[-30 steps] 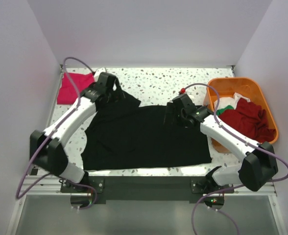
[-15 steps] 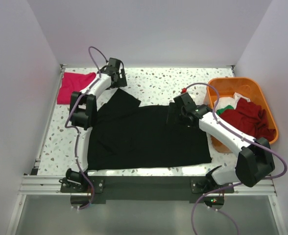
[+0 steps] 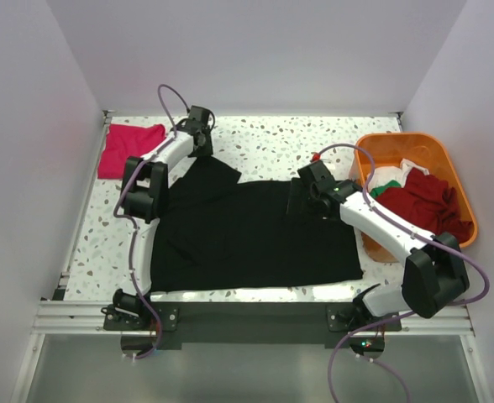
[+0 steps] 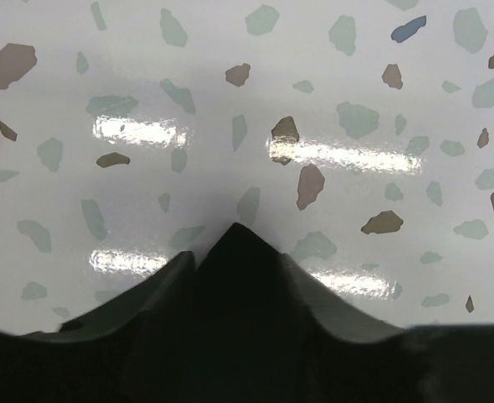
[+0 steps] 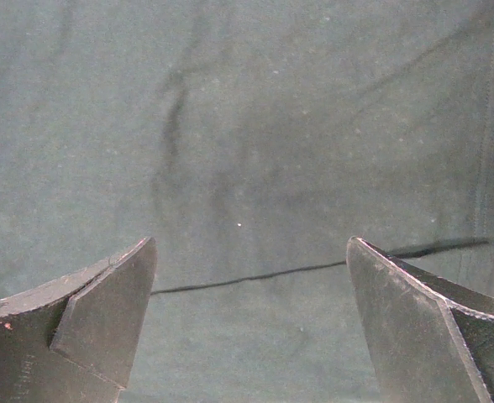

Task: Fold and stack the t-shirts
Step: Fold the tshirt

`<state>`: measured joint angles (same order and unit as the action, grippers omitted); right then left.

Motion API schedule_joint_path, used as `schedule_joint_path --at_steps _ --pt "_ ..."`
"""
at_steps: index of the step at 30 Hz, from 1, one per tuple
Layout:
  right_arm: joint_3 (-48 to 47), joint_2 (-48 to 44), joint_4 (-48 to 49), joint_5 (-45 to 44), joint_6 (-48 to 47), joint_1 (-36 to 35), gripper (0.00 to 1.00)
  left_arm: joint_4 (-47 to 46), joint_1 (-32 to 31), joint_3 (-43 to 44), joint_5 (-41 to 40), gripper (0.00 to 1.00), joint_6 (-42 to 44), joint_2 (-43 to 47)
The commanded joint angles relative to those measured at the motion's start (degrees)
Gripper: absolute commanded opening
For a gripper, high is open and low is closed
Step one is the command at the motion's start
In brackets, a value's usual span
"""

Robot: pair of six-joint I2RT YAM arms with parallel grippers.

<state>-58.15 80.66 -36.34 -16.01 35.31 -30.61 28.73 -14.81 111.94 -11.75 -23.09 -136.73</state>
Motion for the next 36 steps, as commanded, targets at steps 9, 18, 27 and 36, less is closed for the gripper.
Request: schedule_joint_path --at_steps 9,18,27,36 --pt "-0.47 1.6 1.0 -4.37 1.16 2.22 0.99 -0.87 -0.13 -5.06 2.18 0.0 1.82 2.51" --pt "-13.47 16.51 -2.24 -13.08 3.01 3.98 0.98 -9.48 -0.13 -12.62 6.38 0.0 5.07 14.11" --pt "-31.84 33.23 -8.84 -18.53 5.12 8.63 0.95 -12.29 -0.13 -18.86 6.65 0.0 5.87 19.74" --pt "-39.41 42.47 -13.14 -23.19 7.31 10.57 0.79 -16.25 -0.13 -26.15 8.85 0.0 5.6 27.03"
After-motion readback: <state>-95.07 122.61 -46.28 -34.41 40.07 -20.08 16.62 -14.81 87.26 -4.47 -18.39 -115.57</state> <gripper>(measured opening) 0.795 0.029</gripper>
